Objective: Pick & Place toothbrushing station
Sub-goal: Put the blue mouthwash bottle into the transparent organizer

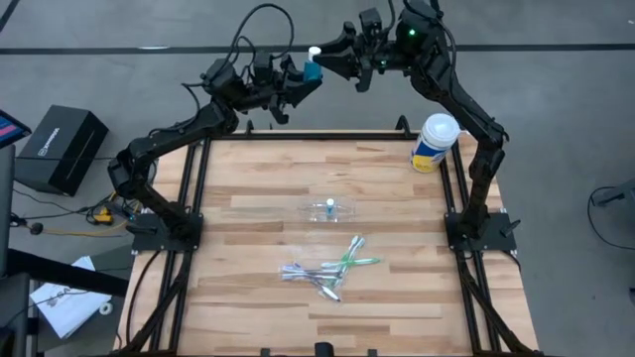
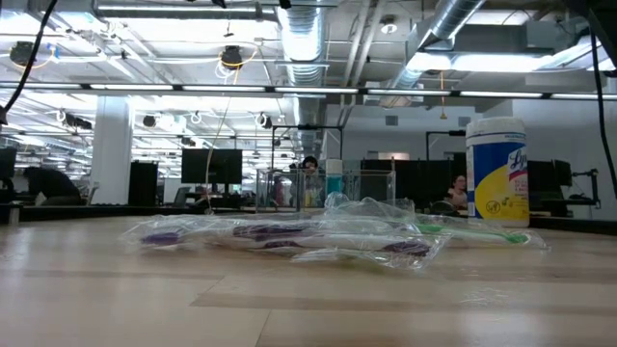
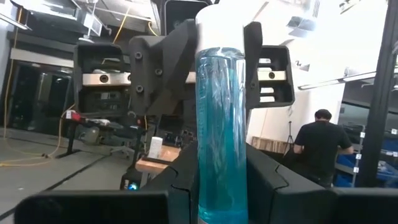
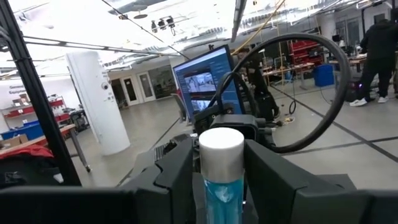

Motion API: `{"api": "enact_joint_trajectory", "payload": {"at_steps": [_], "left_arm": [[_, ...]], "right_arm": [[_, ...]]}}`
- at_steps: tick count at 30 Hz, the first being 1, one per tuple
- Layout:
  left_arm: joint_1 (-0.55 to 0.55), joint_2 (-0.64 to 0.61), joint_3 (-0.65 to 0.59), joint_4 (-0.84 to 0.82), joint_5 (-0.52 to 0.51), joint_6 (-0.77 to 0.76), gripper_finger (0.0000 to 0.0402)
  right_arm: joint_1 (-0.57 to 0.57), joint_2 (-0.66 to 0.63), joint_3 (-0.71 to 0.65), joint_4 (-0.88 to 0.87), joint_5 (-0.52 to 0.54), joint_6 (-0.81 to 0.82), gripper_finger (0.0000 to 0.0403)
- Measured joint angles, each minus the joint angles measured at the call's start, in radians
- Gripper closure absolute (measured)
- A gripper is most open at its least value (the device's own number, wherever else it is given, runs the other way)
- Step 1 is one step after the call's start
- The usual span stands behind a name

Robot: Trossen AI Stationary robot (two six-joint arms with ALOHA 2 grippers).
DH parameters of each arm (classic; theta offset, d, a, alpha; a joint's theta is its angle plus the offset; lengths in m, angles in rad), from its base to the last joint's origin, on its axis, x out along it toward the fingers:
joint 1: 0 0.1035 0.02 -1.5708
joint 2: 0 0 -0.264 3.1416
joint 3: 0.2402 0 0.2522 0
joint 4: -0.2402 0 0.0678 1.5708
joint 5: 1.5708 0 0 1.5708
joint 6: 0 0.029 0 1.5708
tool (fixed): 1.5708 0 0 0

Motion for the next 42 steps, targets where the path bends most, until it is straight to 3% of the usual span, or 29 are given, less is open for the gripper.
{"api": "enact_joint_trajectory", "payload": {"at_steps": [42], "left_arm": [[0.004, 0.013, 0.001, -0.006, 0.030, -0.049, 0.0334]], "right_arm": [[-0.001, 0.000, 0.000, -0.032, -0.027, 0.029, 0.0299]]}}
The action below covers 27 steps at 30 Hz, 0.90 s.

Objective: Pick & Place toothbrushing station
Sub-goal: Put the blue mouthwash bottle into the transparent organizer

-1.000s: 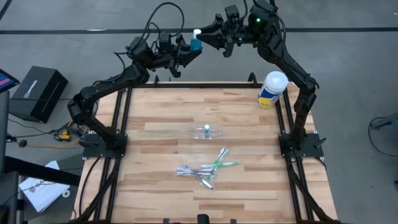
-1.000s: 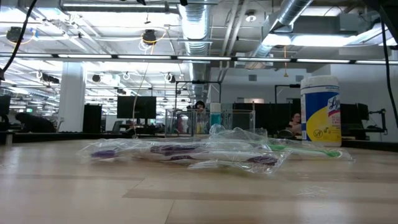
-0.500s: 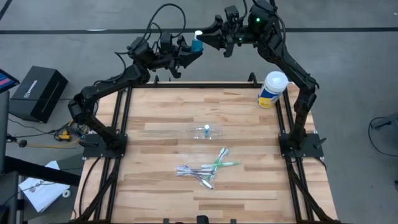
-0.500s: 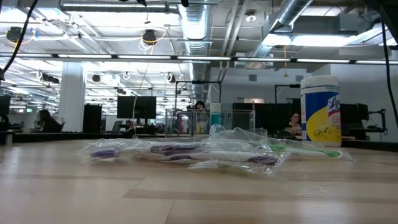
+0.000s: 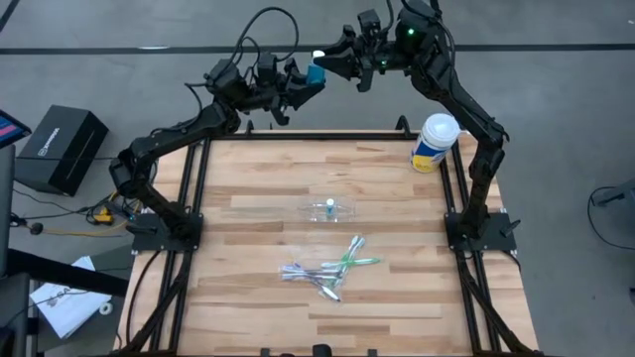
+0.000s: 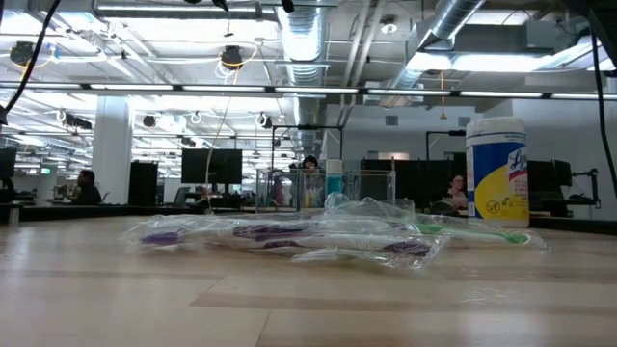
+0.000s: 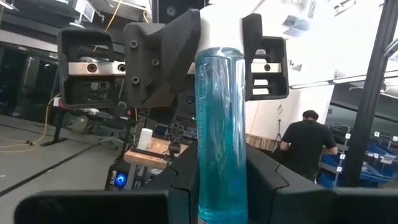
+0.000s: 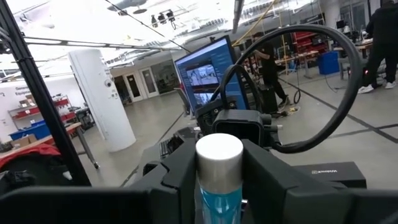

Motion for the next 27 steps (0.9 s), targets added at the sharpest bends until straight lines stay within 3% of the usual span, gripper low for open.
{"api": "enact_joint_trajectory", "payload": {"at_steps": [4, 12, 21, 27], "left_arm": [[0.000, 0.000, 0.000, 0.000, 0.003, -0.005, 0.0334], [0.001, 0.000, 0.000, 0.000, 0.015, 0.009, 0.0331], [0.047, 0.000, 0.000, -0.002, 0.070, 0.020, 0.0261], [0.140, -0.006, 0.000, -0.020, 0.143, 0.020, 0.0251]], "right_arm": [[0.000, 0.000, 0.000, 0.001, 0.000, -0.009, 0.0317], [0.000, 0.000, 0.000, 0.001, 0.000, -0.009, 0.0318], [-0.034, 0.000, 0.000, -0.005, -0.001, 0.012, 0.0318], [-0.087, 0.000, 0.000, -0.022, -0.024, 0.011, 0.0318]]}}
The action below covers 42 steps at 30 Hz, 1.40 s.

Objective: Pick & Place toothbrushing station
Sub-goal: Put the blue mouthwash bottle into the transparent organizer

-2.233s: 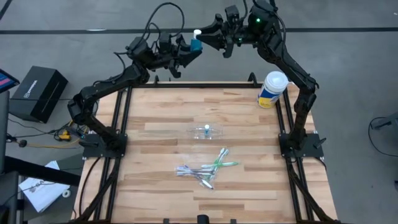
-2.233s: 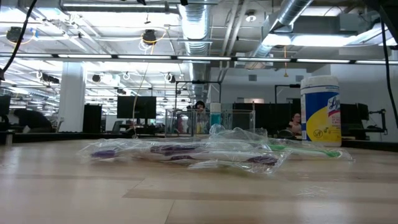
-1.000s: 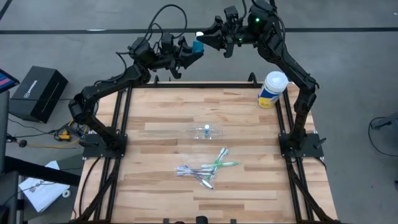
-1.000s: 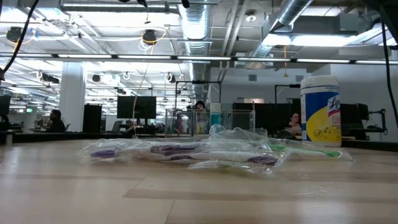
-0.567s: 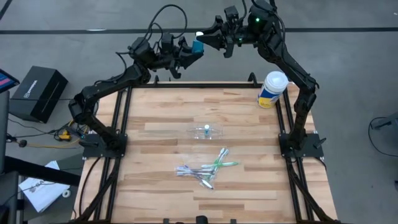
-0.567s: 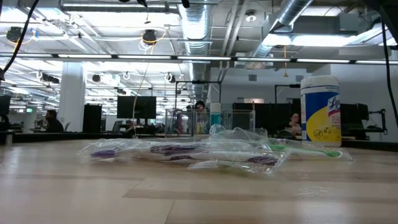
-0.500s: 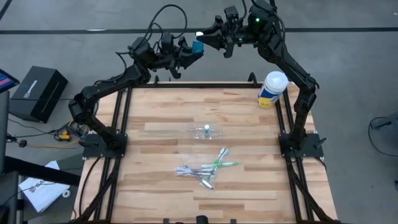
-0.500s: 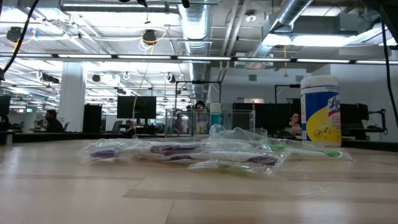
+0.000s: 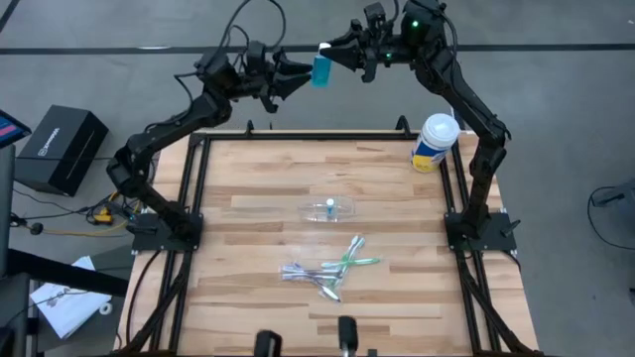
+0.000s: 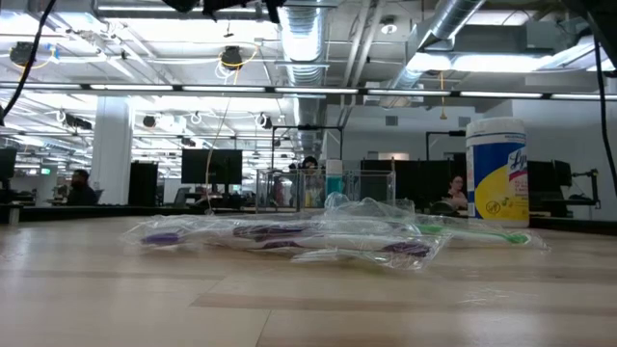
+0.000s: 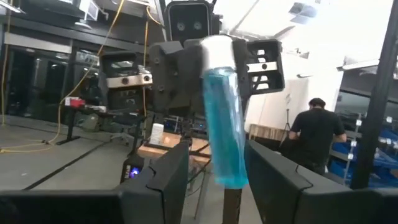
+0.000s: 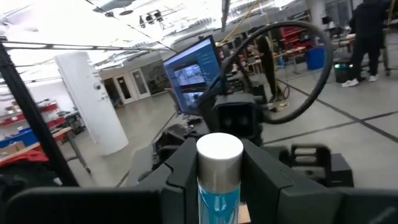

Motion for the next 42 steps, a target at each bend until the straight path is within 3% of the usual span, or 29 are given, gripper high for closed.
{"api": "enact_joint_trajectory", "payload": {"at_steps": [4, 7, 12, 15, 23, 25, 29, 31, 42], "left_arm": [[0.084, 0.000, 0.000, -0.009, 0.076, -0.003, 0.0257], [0.145, -0.001, 0.000, -0.065, 0.108, 0.023, 0.0262], [0.229, -0.001, 0.000, -0.324, 0.114, 0.249, 0.0271], [0.254, -0.001, -0.002, -0.450, 0.062, 0.396, 0.0273], [0.294, -0.001, -0.063, -0.475, 0.009, 0.472, 0.0275], [0.299, -0.001, -0.075, -0.475, 0.009, 0.472, 0.0276], [0.299, -0.001, -0.100, -0.473, 0.009, 0.473, 0.0278], [0.299, -0.001, -0.112, -0.473, 0.009, 0.474, 0.0278], [0.295, -0.001, -0.155, -0.481, 0.009, 0.465, 0.0278]], "right_arm": [[-0.043, -0.001, 0.001, -0.054, -0.017, -0.016, 0.0318], [-0.062, -0.001, 0.001, -0.193, -0.027, -0.082, 0.0318], [-0.039, -0.001, 0.001, -0.472, 0.062, -0.292, 0.0318], [-0.004, -0.001, 0.000, -0.537, 0.118, -0.378, 0.0318], [0.064, 0.003, -0.197, -0.437, 0.146, -0.366, 0.0280], [0.070, 0.002, -0.254, -0.369, 0.141, -0.345, 0.0298], [0.088, 0.001, -0.320, -0.259, 0.118, -0.298, 0.0381], [0.098, -0.002, -0.345, -0.187, 0.109, -0.289, 0.0394], [0.045, -0.003, -0.396, -0.071, 0.050, -0.236, 0.0357]]}}
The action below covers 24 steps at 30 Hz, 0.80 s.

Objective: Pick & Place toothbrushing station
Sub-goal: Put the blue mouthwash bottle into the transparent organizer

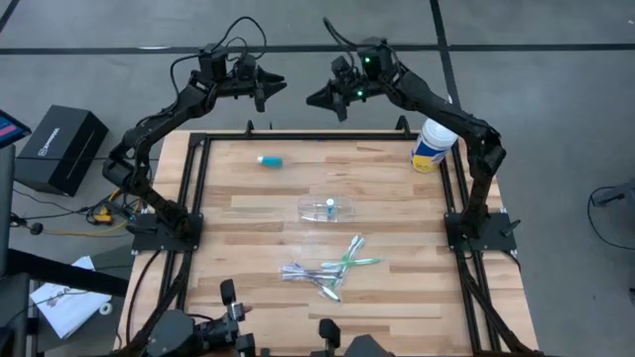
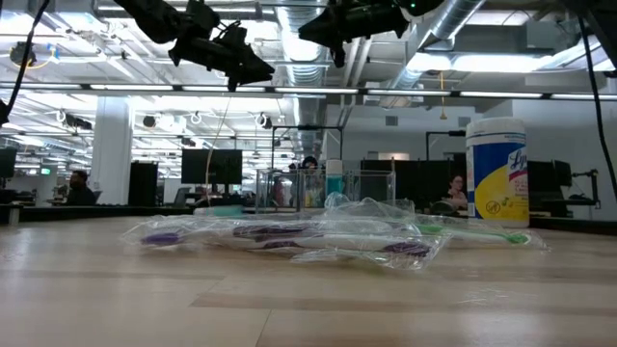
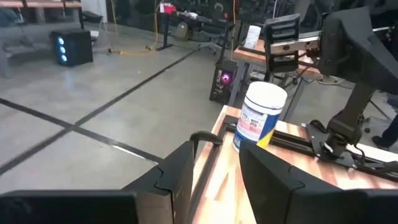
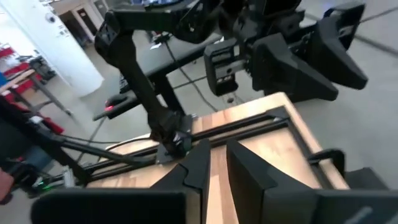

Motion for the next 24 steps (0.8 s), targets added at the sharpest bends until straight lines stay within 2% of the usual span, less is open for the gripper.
{"api": "enact_joint_trajectory", "payload": {"at_steps": [24], "left_arm": [[-0.020, 0.000, 0.000, -0.017, -0.009, -0.022, 0.0282]], "right_arm": [[0.018, 0.002, -0.001, 0.006, -0.047, -0.006, 0.0356]]}}
